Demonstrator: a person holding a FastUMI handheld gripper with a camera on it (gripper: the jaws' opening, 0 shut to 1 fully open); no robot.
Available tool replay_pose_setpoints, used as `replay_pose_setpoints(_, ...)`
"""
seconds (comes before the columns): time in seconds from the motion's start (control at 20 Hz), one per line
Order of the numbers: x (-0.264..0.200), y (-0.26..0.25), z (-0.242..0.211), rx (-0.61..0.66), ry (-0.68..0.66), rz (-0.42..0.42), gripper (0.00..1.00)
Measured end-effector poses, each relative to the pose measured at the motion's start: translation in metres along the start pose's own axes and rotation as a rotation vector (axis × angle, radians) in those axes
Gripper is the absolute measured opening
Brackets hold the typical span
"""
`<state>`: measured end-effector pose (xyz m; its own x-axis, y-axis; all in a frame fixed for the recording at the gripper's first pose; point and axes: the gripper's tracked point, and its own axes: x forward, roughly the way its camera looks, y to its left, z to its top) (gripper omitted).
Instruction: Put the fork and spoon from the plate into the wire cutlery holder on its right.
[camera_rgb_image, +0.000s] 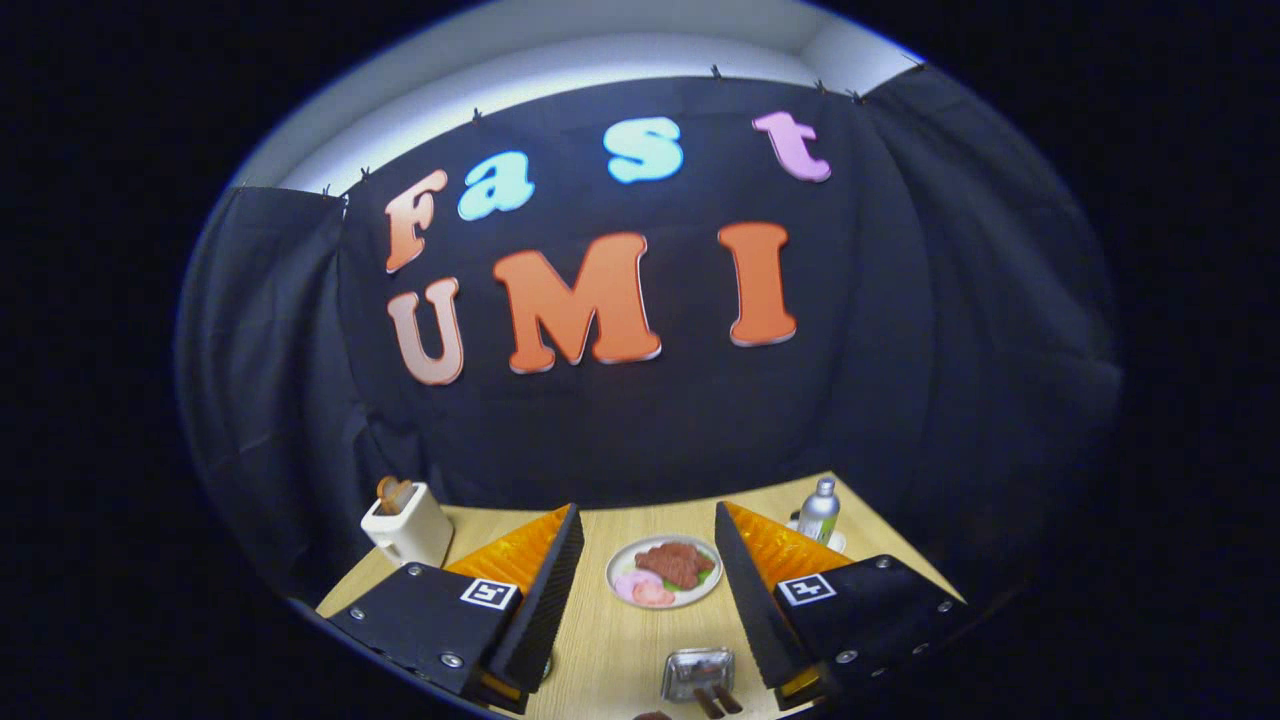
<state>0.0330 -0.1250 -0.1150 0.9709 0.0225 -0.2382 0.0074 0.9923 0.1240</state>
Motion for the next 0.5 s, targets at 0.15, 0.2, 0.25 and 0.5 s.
replay_pose_setpoints(0.15, -0.006, -0.005, 0.042, -0.059, -0.133, -0.055, 0.82)
replay_pose_setpoints(0.2, -0.009, -0.004, 0.053, -0.072, -0.159, -0.069, 0.86)
replay_pose_setpoints(0.25, -0.010, -0.005, 0.063, -0.081, -0.183, -0.085, 0.88)
replay_pose_setpoints(0.5, -0.022, 0.010, 0.100, -0.074, -0.257, -0.070, 0.91)
